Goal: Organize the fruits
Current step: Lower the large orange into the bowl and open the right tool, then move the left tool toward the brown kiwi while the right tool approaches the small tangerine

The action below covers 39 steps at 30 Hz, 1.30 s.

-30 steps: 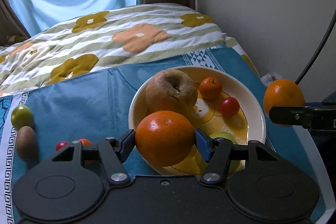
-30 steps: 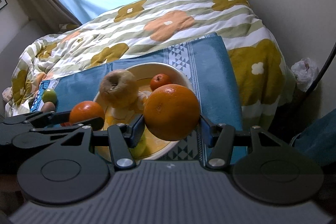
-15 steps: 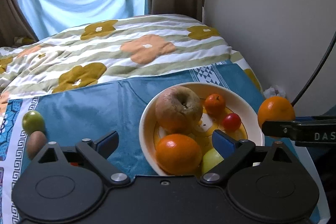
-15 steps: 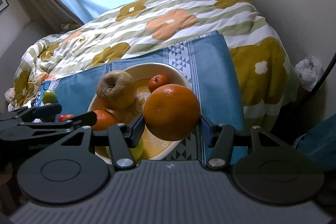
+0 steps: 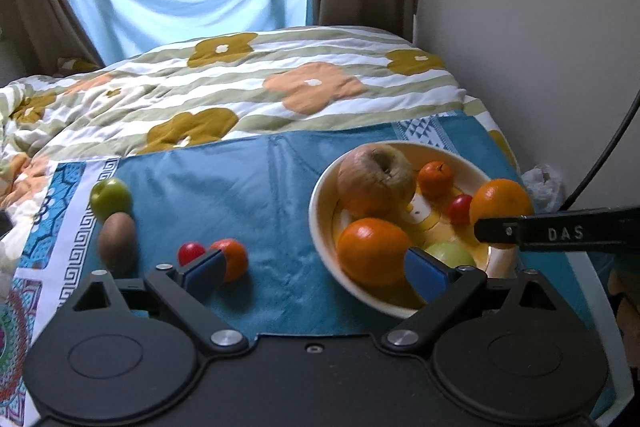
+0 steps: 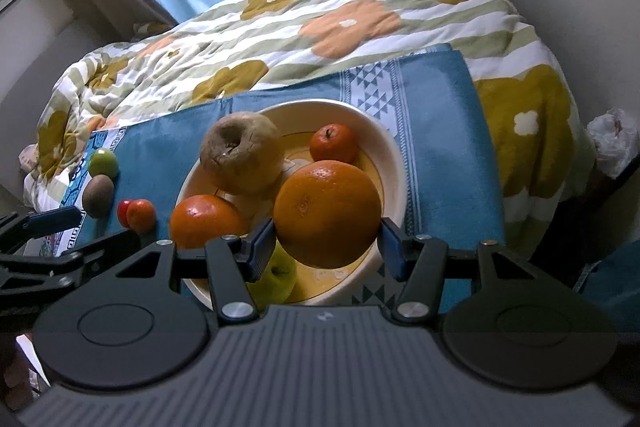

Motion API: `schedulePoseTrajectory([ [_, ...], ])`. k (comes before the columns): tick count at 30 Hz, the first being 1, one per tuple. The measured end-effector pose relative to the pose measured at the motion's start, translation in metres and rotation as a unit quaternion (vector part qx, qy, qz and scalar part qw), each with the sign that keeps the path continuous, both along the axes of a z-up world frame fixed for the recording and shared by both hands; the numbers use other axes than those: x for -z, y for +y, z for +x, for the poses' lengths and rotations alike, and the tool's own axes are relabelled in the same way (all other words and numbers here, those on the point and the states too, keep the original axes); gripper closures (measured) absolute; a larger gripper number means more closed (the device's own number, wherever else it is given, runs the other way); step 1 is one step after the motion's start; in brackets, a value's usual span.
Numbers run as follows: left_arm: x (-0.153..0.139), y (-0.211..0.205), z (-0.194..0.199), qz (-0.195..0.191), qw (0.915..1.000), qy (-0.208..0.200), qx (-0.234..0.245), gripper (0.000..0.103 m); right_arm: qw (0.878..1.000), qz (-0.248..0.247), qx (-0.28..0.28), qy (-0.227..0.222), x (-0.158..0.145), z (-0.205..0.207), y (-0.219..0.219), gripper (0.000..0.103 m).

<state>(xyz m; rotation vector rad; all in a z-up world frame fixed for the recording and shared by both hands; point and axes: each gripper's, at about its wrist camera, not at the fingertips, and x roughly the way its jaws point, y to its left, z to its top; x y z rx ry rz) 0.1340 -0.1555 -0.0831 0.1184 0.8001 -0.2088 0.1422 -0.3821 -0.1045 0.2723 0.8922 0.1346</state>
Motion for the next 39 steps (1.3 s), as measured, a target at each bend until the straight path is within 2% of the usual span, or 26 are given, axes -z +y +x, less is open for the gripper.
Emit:
schedulePoseTrajectory([
  [8, 0.007, 0.009, -0.015, 0.004, 0.9997, 0.002, -0.022, 0.005, 1.000, -0.009, -0.010, -0.009, 0.008, 0.003, 0.005, 0.030],
  [9, 0.007, 0.010, -0.016, 0.005, 0.9997, 0.002, -0.024, 0.005, 1.000, -0.011, -0.010, -0.023, 0.005, 0.001, 0.006, 0.027],
  [11, 0.007, 0.011, -0.020, 0.008, 0.9996, 0.001, -0.028, 0.005, 0.999, -0.025, -0.008, -0.036, -0.001, -0.002, 0.007, 0.000],
  [15, 0.005, 0.012, -0.027, 0.006, 0.9995, 0.001, -0.032, 0.005, 0.998, -0.042, -0.001, -0.047, -0.006, -0.009, 0.009, 0.000],
  [26, -0.020, 0.020, -0.053, 0.002, 0.9986, -0.022, -0.047, 0.005, 0.998, -0.034, -0.001, -0.049, -0.021, -0.028, 0.010, 0.000],
  [39, -0.055, 0.064, -0.081, 0.001, 0.9945, -0.053, -0.091, 0.005, 0.997, -0.031, -0.026, -0.071, -0.053, -0.042, 0.032, 0.000],
])
